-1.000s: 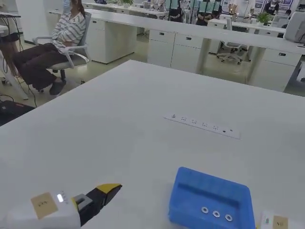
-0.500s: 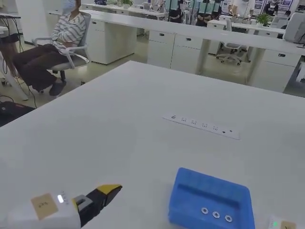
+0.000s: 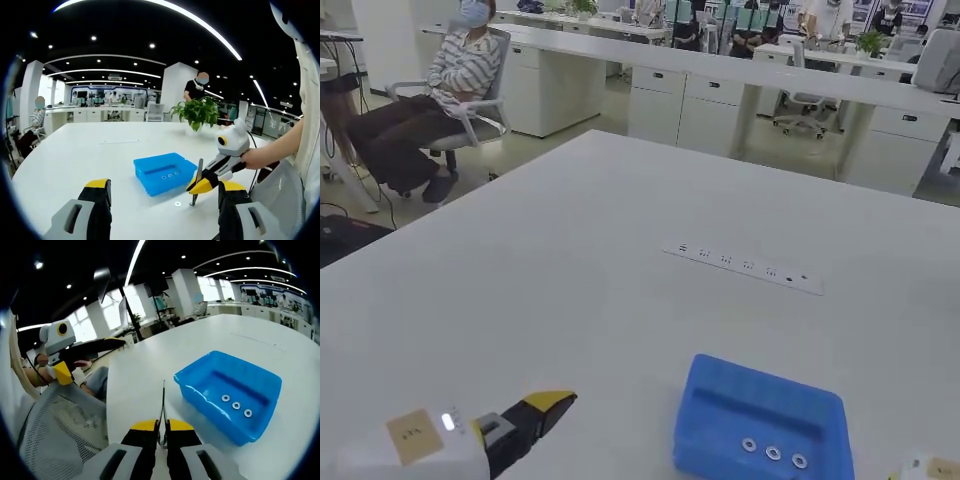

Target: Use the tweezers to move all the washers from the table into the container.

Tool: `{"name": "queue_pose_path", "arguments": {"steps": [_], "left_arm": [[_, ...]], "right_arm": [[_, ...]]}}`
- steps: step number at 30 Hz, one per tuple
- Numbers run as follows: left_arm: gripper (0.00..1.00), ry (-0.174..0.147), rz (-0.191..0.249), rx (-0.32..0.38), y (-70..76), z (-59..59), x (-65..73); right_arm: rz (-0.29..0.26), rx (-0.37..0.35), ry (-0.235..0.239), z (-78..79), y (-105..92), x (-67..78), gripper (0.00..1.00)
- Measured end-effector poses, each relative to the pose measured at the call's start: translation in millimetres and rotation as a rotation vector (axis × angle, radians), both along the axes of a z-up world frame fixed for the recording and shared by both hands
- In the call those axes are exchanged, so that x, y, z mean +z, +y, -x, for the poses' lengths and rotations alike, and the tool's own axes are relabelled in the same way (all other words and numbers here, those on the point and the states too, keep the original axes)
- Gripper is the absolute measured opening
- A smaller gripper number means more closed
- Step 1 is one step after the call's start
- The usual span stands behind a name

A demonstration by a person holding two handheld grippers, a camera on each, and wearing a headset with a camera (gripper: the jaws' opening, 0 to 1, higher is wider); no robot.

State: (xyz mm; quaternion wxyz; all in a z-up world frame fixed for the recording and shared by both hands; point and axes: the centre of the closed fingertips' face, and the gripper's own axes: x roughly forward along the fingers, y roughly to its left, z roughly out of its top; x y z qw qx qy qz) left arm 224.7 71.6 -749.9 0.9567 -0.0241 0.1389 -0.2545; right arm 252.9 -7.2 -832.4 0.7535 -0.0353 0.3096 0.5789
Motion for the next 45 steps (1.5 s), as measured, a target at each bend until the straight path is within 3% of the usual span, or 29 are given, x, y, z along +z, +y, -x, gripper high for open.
{"name": "queue_pose_path", "arguments": {"steps": [16, 34, 45], "left_arm": [[0.90, -0.004, 0.007, 0.006, 0.6, -1.6, 1.3], [0.90, -0.005, 0.008, 0.009, 0.3, -1.7, 1.6], [0.90, -0.006, 0.009, 0.006, -0.4, -1.0, 1.7]], "right_arm": [[-0.035, -0.054, -0.026, -25.6, -10.3, 25.8, 0.03], [-0.070, -0.044, -0.085, -52.3, 0.5, 54.0, 0.03], [-0.069, -0.039, -0.094, -74.6, 11.9, 54.4, 0.03]]}}
